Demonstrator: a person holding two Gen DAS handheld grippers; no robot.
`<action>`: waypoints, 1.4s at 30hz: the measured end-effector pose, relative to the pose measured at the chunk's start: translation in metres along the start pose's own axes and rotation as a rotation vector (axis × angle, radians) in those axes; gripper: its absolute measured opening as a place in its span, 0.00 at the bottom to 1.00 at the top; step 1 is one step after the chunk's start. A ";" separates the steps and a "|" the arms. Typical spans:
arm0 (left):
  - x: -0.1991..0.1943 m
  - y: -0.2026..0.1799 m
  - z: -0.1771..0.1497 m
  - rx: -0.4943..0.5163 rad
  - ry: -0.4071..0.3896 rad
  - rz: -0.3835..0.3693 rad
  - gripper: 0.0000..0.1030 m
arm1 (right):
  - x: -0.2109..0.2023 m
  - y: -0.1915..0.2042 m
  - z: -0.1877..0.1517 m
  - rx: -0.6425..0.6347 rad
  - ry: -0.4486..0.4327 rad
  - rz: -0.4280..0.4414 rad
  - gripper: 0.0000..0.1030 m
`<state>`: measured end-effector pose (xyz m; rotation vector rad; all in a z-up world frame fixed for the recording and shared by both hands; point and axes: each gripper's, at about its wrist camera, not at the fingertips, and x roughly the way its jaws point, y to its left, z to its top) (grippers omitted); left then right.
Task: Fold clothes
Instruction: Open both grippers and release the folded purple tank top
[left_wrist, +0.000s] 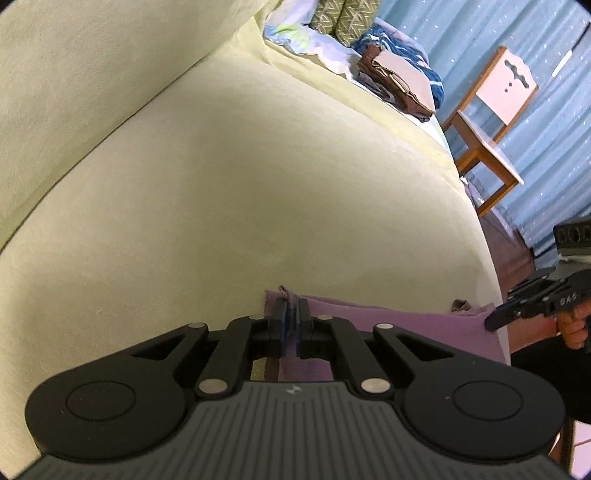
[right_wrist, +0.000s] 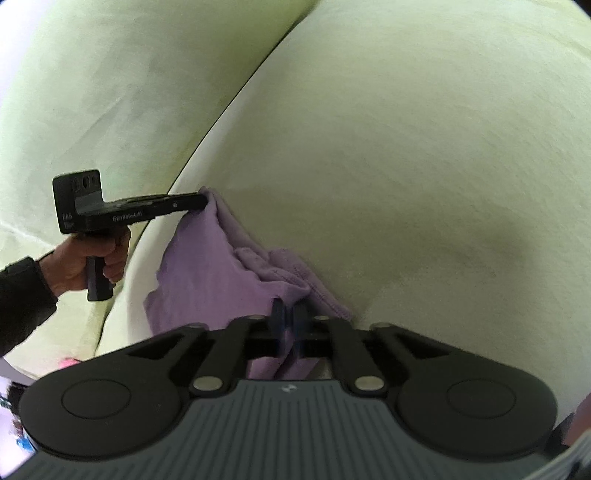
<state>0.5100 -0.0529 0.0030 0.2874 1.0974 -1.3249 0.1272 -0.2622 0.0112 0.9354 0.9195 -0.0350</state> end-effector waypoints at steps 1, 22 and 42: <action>0.000 -0.001 -0.001 0.004 0.003 0.000 0.00 | -0.006 0.002 -0.001 0.004 -0.009 0.006 0.02; -0.018 -0.017 -0.008 0.016 -0.021 0.063 0.00 | -0.030 -0.009 -0.012 0.064 -0.054 -0.072 0.06; 0.026 -0.065 -0.014 0.061 0.032 -0.049 0.00 | -0.011 -0.006 0.017 -0.076 -0.078 -0.161 0.06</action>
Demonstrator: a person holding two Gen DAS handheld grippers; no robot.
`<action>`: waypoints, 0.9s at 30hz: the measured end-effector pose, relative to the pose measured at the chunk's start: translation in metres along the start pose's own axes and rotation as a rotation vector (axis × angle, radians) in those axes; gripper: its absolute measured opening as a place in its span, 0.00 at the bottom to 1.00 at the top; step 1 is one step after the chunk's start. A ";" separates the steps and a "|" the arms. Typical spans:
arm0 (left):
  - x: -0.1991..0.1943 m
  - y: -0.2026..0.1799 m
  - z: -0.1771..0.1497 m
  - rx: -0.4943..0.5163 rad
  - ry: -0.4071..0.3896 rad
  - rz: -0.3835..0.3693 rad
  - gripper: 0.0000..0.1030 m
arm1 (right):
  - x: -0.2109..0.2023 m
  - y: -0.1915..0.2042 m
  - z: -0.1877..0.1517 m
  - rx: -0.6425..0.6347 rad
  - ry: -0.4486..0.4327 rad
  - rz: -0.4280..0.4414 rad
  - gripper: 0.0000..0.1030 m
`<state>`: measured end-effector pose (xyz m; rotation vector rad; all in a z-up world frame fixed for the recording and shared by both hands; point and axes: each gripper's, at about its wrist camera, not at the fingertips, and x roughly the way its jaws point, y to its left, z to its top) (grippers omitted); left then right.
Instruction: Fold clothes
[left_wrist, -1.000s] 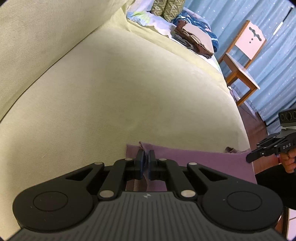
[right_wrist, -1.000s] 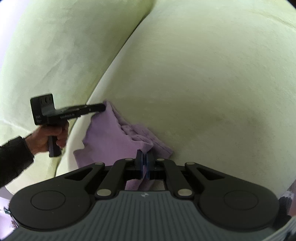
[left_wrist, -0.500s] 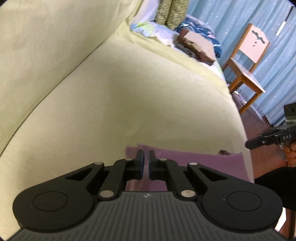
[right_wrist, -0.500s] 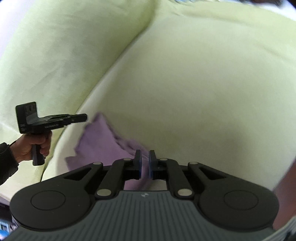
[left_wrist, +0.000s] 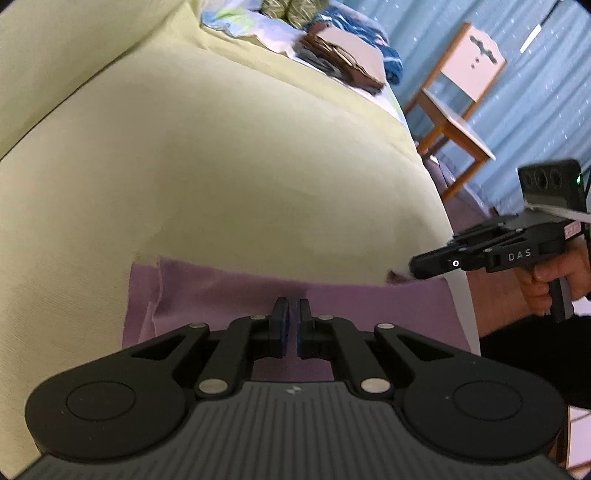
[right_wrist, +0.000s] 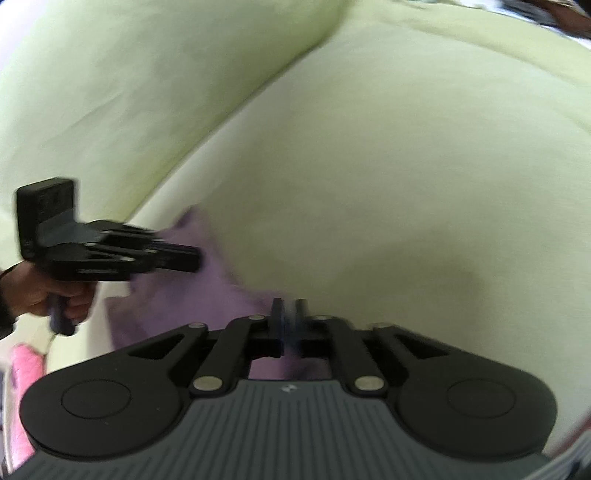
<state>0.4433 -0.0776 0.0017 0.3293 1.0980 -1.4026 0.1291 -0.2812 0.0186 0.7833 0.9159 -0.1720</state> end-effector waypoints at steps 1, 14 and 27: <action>-0.002 -0.002 0.000 0.002 -0.003 0.003 0.00 | -0.007 -0.006 0.000 0.020 -0.005 -0.005 0.06; -0.028 -0.056 -0.053 0.022 0.056 -0.012 0.00 | -0.021 0.057 -0.057 -0.028 0.110 0.237 0.09; -0.056 -0.036 -0.076 -0.005 0.032 0.121 0.00 | -0.033 0.029 -0.112 0.055 0.174 0.137 0.12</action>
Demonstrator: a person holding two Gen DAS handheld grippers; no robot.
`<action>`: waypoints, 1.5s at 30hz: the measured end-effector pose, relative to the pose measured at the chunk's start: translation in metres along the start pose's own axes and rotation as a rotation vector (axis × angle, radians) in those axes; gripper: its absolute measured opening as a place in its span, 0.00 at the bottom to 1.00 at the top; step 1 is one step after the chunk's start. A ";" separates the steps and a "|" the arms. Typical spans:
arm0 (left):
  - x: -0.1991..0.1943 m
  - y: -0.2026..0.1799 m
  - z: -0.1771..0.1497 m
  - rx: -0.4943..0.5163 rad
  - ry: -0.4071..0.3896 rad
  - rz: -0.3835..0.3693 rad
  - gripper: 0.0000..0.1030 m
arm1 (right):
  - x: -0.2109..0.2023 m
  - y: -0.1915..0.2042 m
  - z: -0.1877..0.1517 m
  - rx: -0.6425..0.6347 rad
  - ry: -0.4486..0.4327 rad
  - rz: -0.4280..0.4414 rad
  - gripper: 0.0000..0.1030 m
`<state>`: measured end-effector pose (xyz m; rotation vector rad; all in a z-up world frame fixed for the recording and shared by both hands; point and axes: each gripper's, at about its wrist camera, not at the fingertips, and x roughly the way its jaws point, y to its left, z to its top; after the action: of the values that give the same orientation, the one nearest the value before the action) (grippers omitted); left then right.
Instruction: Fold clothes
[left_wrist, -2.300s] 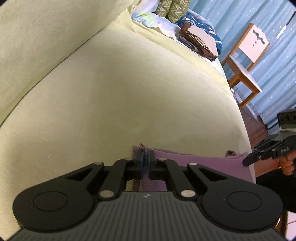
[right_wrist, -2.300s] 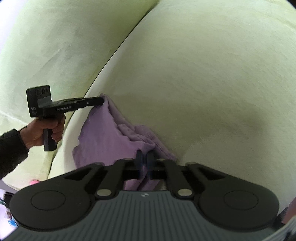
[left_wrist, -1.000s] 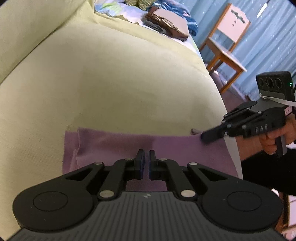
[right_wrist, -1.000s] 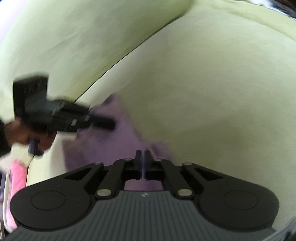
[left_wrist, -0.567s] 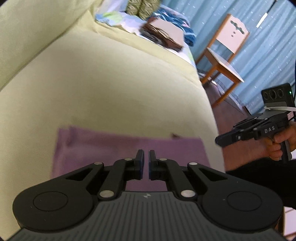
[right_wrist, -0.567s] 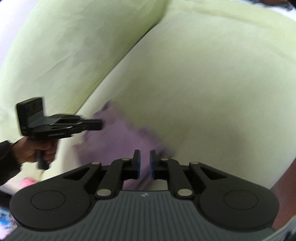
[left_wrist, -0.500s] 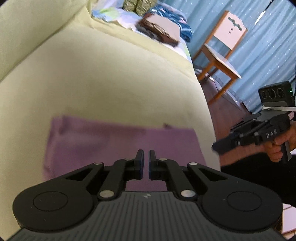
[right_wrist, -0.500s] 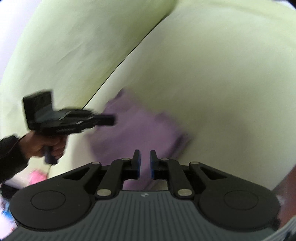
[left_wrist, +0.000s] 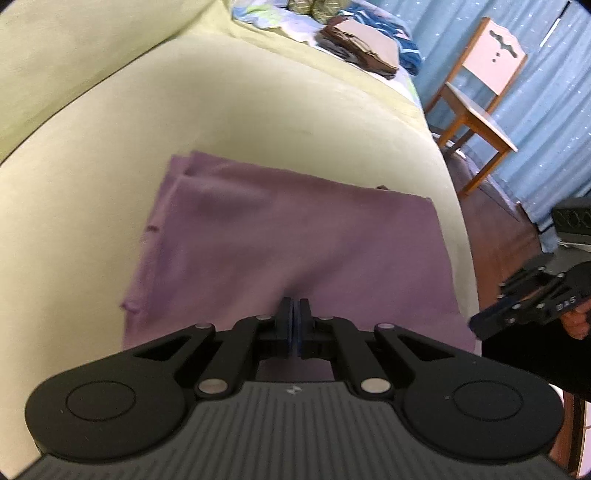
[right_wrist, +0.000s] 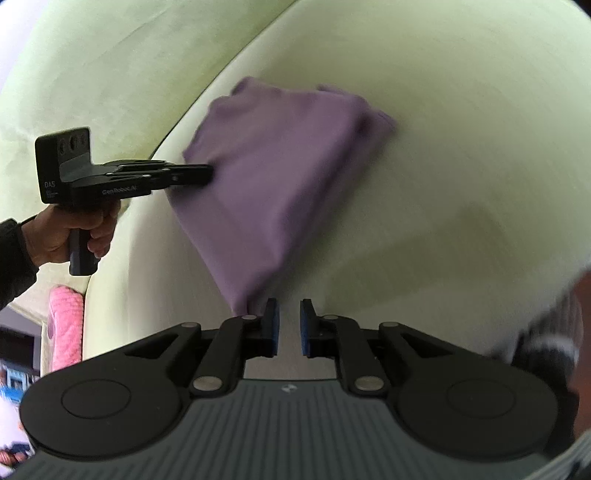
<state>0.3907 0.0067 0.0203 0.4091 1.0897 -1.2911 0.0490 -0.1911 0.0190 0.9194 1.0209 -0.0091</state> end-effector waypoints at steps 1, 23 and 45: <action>-0.002 -0.001 0.002 0.016 0.006 -0.001 0.00 | -0.002 0.001 0.000 0.020 -0.016 0.002 0.14; 0.104 -0.104 0.142 0.869 0.341 -0.400 0.38 | 0.011 0.000 -0.035 0.404 -0.113 0.102 0.38; 0.147 -0.123 0.163 1.152 0.633 -0.535 0.41 | 0.074 0.008 -0.082 0.709 -0.247 0.166 0.38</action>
<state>0.3320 -0.2378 0.0150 1.5377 0.8633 -2.3131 0.0340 -0.1030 -0.0465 1.6015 0.7061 -0.3559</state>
